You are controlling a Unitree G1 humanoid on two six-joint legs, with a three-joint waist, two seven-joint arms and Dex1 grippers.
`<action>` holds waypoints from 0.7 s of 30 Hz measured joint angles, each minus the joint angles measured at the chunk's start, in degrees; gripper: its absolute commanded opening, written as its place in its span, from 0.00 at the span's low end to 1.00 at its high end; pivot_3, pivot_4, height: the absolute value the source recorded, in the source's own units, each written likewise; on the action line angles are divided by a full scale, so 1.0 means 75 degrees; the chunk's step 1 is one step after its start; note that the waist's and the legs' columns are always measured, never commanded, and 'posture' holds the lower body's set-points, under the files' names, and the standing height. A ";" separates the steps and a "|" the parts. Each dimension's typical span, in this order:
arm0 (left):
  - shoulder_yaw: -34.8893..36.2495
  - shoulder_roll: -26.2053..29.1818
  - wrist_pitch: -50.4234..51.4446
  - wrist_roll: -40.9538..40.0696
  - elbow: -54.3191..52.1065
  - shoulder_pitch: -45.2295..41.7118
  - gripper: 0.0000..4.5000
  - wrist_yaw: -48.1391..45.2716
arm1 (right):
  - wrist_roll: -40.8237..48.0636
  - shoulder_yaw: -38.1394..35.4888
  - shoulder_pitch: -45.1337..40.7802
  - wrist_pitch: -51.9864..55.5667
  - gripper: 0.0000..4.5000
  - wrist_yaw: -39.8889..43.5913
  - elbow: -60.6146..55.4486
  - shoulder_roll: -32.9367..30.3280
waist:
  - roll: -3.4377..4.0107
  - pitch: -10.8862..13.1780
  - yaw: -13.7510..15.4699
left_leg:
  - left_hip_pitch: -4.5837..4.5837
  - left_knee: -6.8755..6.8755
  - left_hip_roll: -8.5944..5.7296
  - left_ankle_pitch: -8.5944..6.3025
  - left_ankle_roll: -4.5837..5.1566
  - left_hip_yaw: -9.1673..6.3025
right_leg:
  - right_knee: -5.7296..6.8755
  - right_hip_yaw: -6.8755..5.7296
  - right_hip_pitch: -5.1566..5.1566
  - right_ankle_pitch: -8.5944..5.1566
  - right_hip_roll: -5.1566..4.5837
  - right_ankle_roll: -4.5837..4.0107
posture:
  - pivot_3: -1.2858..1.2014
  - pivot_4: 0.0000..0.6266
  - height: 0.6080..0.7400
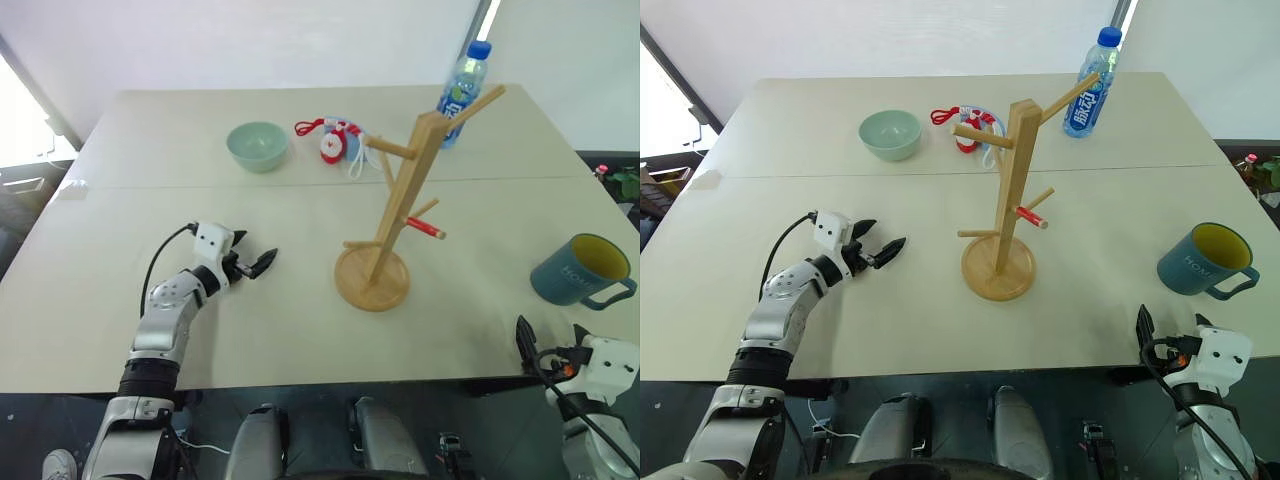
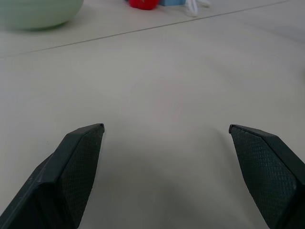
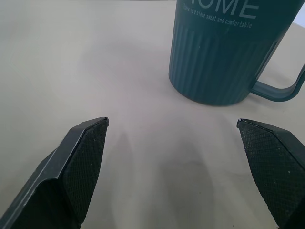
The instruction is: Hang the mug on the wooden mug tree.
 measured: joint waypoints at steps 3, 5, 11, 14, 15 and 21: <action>0.0004 0.0004 0.0003 0.0000 -0.0015 0.0008 1.00 0.0018 | -0.0043 0.0000 -0.0027 -0.0008 0.99 -0.0002 0.0007 -0.0002 | 0.0000 0.0000 -0.0001 | 0.0001 0.0000 0.0001 0.0000 0.0000 0.0000 | 0.0001 0.0001 0.0000 0.0000 0.0005 0.0000 | 0.52 0.24 1.00; 0.0010 0.0018 0.0041 -0.0001 -0.0085 0.0025 1.00 0.0052 | -0.0059 0.0000 -0.0070 -0.0038 0.99 -0.0013 0.0007 -0.0002 | 0.0000 0.0000 -0.0001 | 0.0002 0.0000 0.0002 0.0001 0.0000 0.0000 | 0.0001 0.0001 0.0000 0.0000 0.0008 0.0000 | 0.52 0.24 1.00; 0.0052 0.0125 0.0122 -0.0150 -0.0239 0.0078 1.00 0.0003 | -0.0114 0.0002 -0.0113 -0.0045 0.99 -0.0082 0.0002 -0.0001 | 0.0001 -0.0001 -0.0001 | 0.0002 0.0001 0.0002 0.0001 -0.0001 0.0000 | 0.0002 0.0002 0.0000 0.0000 0.0011 0.0000 | 0.52 0.24 1.00; 0.0052 0.0209 0.0186 -0.0202 -0.0310 0.0169 1.00 -0.0156 | -0.0118 0.0019 -0.0157 -0.0044 0.99 -0.0125 0.0001 0.0001 | 0.0002 -0.0002 -0.0004 | 0.0003 0.0000 0.0002 0.0001 -0.0001 0.0001 | 0.0003 0.0003 0.0000 0.0000 0.0014 0.0000 | 0.52 0.24 1.00; 0.0017 0.0292 0.0185 -0.0296 -0.0492 0.0314 1.00 -0.0380 | -0.0117 0.0020 -0.0164 -0.0044 0.99 -0.0151 -0.0005 0.0012 | 0.0002 -0.0002 -0.0019 | 0.0004 -0.0001 0.0004 0.0001 -0.0001 0.0002 | 0.0002 0.0005 -0.0001 0.0000 0.0015 0.0000 | 0.52 0.24 1.00; -0.0305 0.0887 0.0503 -0.1080 -0.2035 0.1027 1.00 -0.1939 | -0.0098 -0.0027 -0.0253 -0.0042 0.99 -0.0255 0.0001 0.0053 | 0.0007 -0.0005 -0.0016 | 0.0003 -0.0001 0.0007 0.0002 -0.0001 0.0002 | 0.0003 0.0010 -0.0001 -0.0001 0.0009 -0.0004 | 0.52 0.24 1.00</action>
